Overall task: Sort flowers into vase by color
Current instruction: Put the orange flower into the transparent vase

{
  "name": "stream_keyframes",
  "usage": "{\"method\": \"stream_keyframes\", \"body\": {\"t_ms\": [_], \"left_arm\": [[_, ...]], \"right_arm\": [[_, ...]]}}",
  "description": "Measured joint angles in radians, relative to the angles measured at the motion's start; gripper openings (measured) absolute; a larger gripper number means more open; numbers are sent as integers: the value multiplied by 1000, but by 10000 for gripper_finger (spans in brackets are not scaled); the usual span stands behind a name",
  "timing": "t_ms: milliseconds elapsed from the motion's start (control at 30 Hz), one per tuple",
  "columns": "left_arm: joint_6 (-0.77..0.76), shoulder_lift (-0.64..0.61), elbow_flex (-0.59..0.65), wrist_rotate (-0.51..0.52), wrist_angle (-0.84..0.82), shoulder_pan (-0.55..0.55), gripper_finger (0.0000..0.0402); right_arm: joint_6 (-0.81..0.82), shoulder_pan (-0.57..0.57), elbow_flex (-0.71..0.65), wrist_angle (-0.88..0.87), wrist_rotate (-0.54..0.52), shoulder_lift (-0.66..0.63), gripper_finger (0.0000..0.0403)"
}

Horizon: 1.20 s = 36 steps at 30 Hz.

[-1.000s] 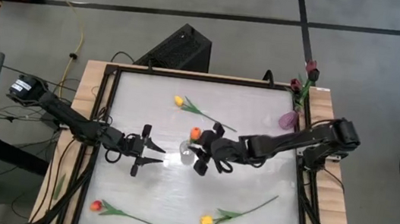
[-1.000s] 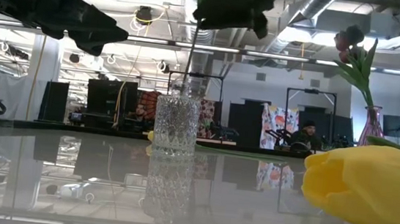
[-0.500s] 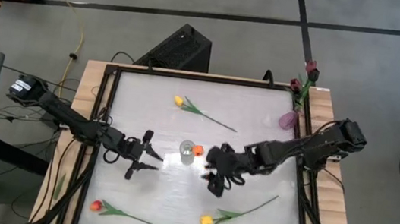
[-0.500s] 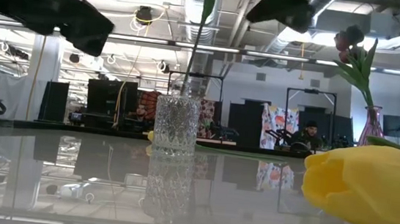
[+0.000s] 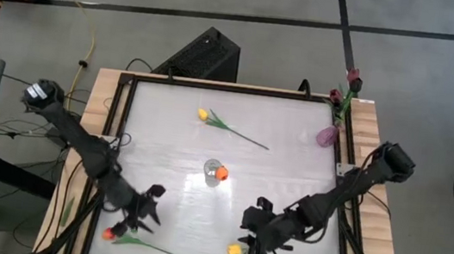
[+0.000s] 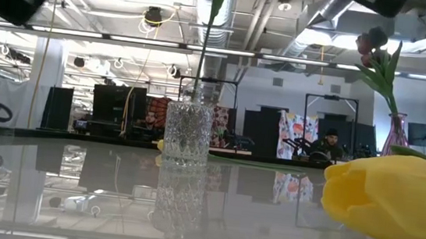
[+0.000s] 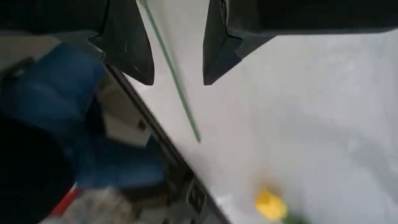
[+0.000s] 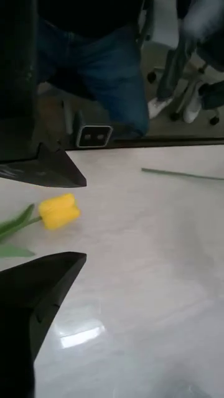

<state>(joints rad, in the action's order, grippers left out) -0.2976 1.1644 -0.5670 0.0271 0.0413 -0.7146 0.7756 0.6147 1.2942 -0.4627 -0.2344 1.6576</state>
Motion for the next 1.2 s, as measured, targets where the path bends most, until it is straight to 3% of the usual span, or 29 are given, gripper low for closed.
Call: {"method": "stream_keyframes", "body": {"t_ms": [200, 433, 767, 900, 1000, 1133, 1200], "left_arm": [[-153, 181, -133, 104, -125, -141, 123], [-269, 381, -211, 140, -207, -203, 123], [-387, 500, -228, 100, -204, -248, 123], [-425, 518, -226, 158, -239, -268, 121], [-432, 519, -228, 171, -277, -275, 97], [-417, 514, -227, 180, -292, -272, 21], [-411, 514, -227, 180, -297, -261, 9]], "right_arm": [[16, 22, 0, 3, -57, 0, 205], [3, 23, 0, 7, -73, 0, 204], [-18, 11, 0, 6, -84, 0, 204], [-24, 11, 0, 7, -107, 0, 204], [-24, 11, 0, 7, -127, 0, 204], [-12, 11, 0, 7, -132, 0, 204], [7, 11, 0, 8, -132, 0, 204]]}}
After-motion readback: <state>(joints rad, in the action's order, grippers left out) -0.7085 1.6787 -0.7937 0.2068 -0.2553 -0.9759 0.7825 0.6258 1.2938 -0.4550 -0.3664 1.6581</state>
